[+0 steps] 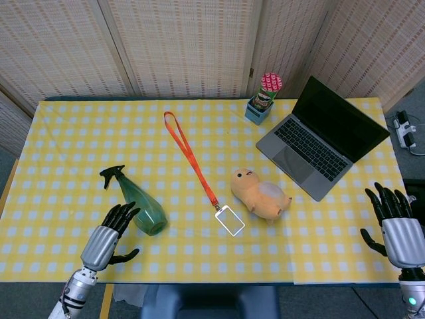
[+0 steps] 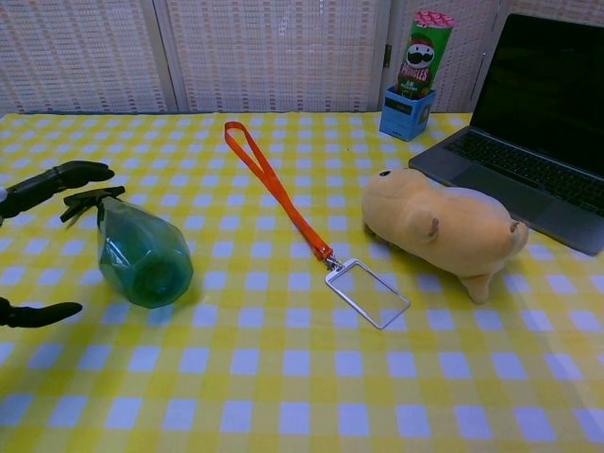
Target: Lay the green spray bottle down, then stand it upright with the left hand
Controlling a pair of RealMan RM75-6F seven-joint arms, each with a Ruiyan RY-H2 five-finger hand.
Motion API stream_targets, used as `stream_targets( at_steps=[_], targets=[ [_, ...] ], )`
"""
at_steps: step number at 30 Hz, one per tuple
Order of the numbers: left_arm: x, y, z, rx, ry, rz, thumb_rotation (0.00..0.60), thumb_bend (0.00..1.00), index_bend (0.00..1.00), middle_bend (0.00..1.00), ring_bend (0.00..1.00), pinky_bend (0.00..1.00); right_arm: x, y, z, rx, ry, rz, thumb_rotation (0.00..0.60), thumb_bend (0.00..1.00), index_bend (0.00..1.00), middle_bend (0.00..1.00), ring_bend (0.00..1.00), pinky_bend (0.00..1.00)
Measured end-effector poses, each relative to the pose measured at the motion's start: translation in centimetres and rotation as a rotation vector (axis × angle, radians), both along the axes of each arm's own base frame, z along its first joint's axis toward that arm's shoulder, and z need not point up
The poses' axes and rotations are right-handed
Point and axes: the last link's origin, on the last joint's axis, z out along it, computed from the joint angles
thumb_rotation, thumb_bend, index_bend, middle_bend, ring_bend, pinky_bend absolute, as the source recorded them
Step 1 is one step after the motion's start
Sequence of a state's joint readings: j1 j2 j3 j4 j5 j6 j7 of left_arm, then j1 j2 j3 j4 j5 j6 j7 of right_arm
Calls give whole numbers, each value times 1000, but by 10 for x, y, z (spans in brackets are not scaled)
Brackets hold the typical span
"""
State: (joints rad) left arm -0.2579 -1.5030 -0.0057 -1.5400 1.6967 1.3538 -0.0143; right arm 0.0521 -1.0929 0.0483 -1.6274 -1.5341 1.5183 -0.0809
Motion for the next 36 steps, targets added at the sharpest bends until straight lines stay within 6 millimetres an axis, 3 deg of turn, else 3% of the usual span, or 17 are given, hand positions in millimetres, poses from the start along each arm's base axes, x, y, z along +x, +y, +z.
stream_targets(
  at_steps=[10, 23, 29, 36],
  targets=[
    [23, 22, -26, -9, -23, 2, 600, 239, 0, 0, 0, 0, -3, -3, 5, -21, -11, -20, 600, 331, 0, 0, 0, 0],
    [26, 43, -58, 61, 22, 50, 600, 238, 0, 0, 0, 0, -5, 0, 15, -27, -44, -22, 600, 331, 0, 0, 0, 0],
    [18, 49, -59, 109, 86, 58, 600, 236, 0, 0, 0, 0, -7, 0, 17, -32, -44, -29, 600, 331, 0, 0, 0, 0],
    [3, 45, -46, 149, 157, 77, 600, 237, 0, 0, 0, 0, -7, 1, 17, -28, -47, -28, 600, 331, 0, 0, 0, 0]
  ],
)
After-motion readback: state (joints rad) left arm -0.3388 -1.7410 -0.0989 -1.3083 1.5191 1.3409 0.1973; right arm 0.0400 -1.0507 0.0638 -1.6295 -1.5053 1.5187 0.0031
